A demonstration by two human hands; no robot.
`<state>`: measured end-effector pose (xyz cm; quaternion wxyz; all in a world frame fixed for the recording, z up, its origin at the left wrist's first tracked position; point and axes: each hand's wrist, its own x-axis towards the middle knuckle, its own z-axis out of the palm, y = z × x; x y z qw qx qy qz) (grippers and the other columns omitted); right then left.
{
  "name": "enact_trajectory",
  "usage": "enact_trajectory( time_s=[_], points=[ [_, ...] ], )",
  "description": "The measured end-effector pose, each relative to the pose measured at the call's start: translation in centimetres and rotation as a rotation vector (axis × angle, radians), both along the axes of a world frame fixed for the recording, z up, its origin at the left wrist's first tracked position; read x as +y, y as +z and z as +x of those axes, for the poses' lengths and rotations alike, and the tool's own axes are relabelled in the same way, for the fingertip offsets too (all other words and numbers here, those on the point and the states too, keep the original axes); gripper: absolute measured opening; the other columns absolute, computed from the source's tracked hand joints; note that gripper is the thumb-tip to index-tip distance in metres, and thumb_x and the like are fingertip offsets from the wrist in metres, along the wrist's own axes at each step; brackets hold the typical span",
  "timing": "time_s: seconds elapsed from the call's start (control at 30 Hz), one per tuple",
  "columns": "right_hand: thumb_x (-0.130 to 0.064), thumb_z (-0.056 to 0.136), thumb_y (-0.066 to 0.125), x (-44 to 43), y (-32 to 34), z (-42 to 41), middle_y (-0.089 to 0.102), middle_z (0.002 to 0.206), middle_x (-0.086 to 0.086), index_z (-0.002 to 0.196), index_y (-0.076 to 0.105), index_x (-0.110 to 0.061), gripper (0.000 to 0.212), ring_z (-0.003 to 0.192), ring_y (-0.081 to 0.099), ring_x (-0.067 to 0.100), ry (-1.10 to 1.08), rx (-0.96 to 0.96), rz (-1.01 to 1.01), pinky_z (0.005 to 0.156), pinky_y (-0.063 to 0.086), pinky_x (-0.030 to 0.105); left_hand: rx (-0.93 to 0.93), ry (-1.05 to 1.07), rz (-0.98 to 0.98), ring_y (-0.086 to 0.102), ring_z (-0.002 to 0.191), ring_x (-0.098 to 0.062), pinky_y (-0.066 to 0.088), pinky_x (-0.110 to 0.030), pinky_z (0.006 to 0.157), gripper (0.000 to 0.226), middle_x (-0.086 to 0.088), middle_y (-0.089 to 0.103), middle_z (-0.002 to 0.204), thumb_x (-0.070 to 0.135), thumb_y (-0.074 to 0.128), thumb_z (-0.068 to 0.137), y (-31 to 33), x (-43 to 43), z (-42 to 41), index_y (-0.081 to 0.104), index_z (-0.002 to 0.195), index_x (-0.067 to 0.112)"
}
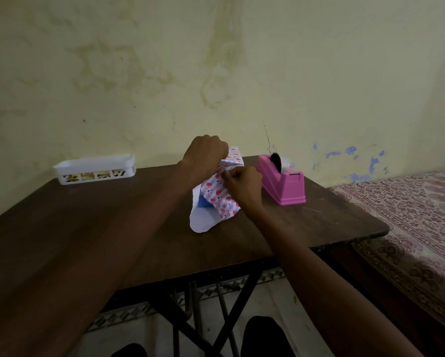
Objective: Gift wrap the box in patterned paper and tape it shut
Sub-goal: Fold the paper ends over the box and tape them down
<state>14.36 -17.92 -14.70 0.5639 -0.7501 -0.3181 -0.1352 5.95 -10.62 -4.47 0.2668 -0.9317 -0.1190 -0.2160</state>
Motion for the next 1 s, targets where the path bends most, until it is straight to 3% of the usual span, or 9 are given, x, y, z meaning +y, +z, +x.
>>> enact_trajectory(
  time_s=[0.17,0.3,0.4,0.57,0.73,0.9,1.0],
  points=[
    [-0.052,0.087,0.064,0.5,0.0,0.0,0.073,0.079,0.005,0.091,0.076,-0.009,0.045,0.064,0.068,0.015,-0.158,0.008,-0.039,0.061,0.058,0.027,0.020,0.022,0.019,0.063,0.094,-0.024,0.048,-0.028,0.081,0.032,-0.008,0.067,0.110,0.033,0.063,0.089,0.1,-0.1,-0.1,0.063,0.116,0.015],
    [-0.071,0.079,0.059,0.2,-0.1,0.0,0.072,0.075,0.003,0.088,0.075,-0.012,0.062,0.064,0.068,0.016,-0.222,0.031,-0.110,0.055,0.049,0.022,0.023,0.025,0.020,0.064,0.091,-0.022,0.048,-0.027,0.080,0.029,-0.006,0.067,0.106,0.032,0.062,0.091,0.1,-0.1,0.0,0.064,0.114,0.015],
    [-0.080,0.072,0.051,0.3,-0.1,-0.2,0.071,0.074,0.003,0.085,0.073,-0.014,0.072,0.067,0.069,0.019,-0.266,0.021,-0.143,0.060,0.053,0.026,0.021,0.020,0.019,0.064,0.091,-0.023,0.048,-0.027,0.079,0.028,-0.006,0.067,0.106,0.031,0.062,0.091,0.1,-0.1,0.0,0.064,0.114,0.015],
    [-0.073,0.080,0.058,0.0,0.1,-0.9,0.071,0.083,0.005,0.093,0.072,-0.010,0.066,0.078,0.069,0.021,-0.337,-0.005,-0.194,0.066,0.050,0.028,0.015,0.009,0.008,0.064,0.092,-0.023,0.048,-0.027,0.082,0.031,-0.006,0.067,0.108,0.033,0.061,0.091,0.0,0.1,0.0,0.063,0.116,0.015],
    [-0.083,0.069,0.059,-1.4,-0.1,-0.7,0.069,0.099,0.010,0.103,0.066,-0.007,0.083,0.094,0.067,0.027,-0.355,0.108,-0.274,0.081,0.054,0.035,0.008,-0.006,0.002,0.063,0.096,-0.024,0.047,-0.027,0.083,0.033,-0.006,0.066,0.110,0.033,0.062,0.090,-0.1,0.3,-0.2,0.062,0.118,0.016],
    [-0.068,0.069,0.074,-2.4,0.7,-0.2,0.070,0.098,0.009,0.101,0.063,-0.009,0.068,0.092,0.067,0.025,-0.367,-0.030,-0.445,0.079,0.054,0.034,-0.006,-0.011,-0.021,0.064,0.097,-0.024,0.047,-0.026,0.088,0.037,-0.005,0.066,0.114,0.036,0.061,0.091,-0.2,0.4,-0.2,0.061,0.122,0.016],
    [-0.067,0.072,0.071,-2.3,1.4,-0.7,0.068,0.102,0.006,0.111,0.057,-0.012,0.069,0.092,0.066,0.024,-0.339,-0.182,-0.377,0.077,0.052,0.035,-0.008,-0.007,-0.018,0.064,0.097,-0.024,0.047,-0.026,0.088,0.038,-0.004,0.066,0.115,0.038,0.060,0.091,-0.1,0.3,-0.1,0.060,0.122,0.016]
  ],
)
